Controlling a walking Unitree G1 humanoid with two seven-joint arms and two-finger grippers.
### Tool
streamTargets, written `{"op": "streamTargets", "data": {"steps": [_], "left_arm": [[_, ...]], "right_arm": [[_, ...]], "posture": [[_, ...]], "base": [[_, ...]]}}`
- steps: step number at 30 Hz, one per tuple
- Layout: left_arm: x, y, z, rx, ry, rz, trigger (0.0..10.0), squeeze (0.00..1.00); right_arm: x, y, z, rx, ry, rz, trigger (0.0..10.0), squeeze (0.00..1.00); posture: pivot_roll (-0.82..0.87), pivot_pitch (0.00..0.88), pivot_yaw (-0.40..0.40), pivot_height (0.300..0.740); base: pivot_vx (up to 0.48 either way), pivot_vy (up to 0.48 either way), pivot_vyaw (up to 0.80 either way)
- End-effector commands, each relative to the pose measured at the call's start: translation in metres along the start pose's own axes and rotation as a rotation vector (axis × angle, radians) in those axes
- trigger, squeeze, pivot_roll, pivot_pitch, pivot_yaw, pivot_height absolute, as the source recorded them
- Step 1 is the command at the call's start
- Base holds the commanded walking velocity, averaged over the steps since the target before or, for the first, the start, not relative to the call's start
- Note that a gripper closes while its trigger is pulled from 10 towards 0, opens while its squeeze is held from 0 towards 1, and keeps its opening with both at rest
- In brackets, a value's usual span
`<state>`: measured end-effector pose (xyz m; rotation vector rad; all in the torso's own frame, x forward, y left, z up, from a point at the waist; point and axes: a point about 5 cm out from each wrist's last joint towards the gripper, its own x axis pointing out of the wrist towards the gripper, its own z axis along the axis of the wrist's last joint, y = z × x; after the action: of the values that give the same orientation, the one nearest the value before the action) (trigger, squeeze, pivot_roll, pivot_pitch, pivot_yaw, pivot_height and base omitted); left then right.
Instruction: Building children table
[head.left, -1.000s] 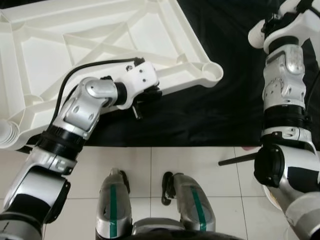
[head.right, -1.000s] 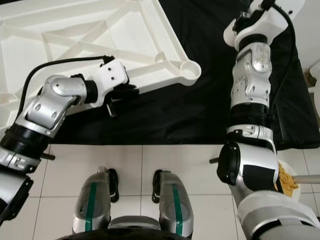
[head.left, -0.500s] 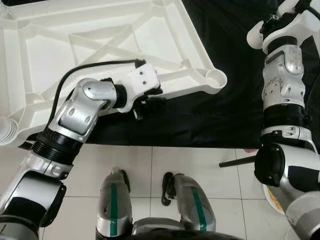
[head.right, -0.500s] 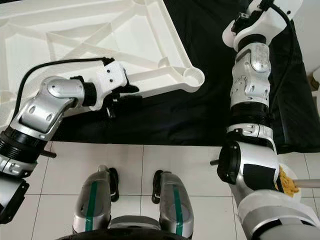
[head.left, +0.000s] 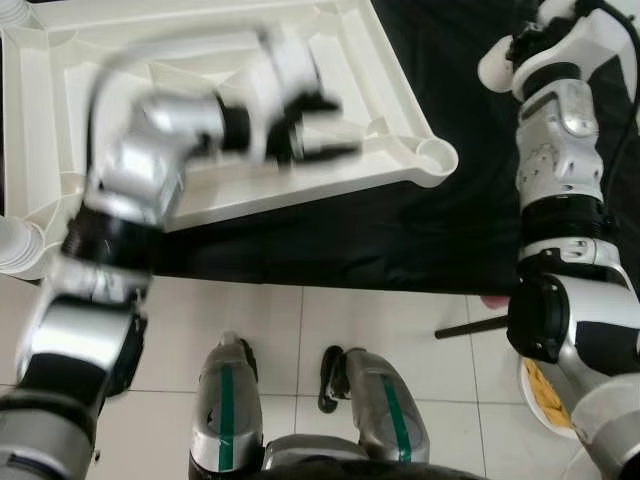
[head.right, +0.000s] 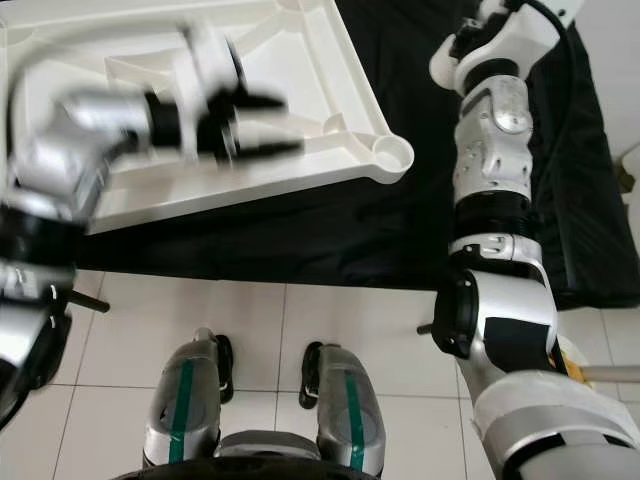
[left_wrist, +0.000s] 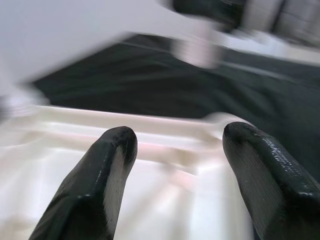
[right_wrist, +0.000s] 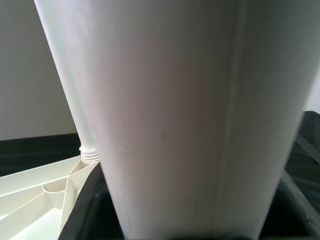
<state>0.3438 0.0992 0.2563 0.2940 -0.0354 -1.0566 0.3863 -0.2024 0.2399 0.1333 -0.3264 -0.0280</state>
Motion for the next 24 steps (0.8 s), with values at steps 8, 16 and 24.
{"op": "streamTargets", "data": {"steps": [8,16,24], "left_arm": [[-0.002,0.016,-0.016,-0.154,-0.01,0.208,10.0,0.0],[-0.008,0.044,-0.026,-0.31,-0.03,0.554,10.0,0.0],[-0.017,0.057,-0.029,-0.335,-0.054,0.782,10.0,0.0]], "right_arm": [[0.0,0.005,-0.009,-0.011,0.062,0.013,10.0,0.0],[-0.005,0.016,-0.025,0.025,0.122,0.087,10.0,0.0],[-0.012,0.02,-0.03,0.014,0.129,0.133,10.0,0.0]], "posture": [[0.12,0.03,-0.112,0.74],[0.12,0.042,-0.113,0.74],[0.1,0.057,-0.103,0.74]], "base": [[0.0,0.0,0.0],[0.0,0.0,0.0],[0.0,0.0,0.0]]}}
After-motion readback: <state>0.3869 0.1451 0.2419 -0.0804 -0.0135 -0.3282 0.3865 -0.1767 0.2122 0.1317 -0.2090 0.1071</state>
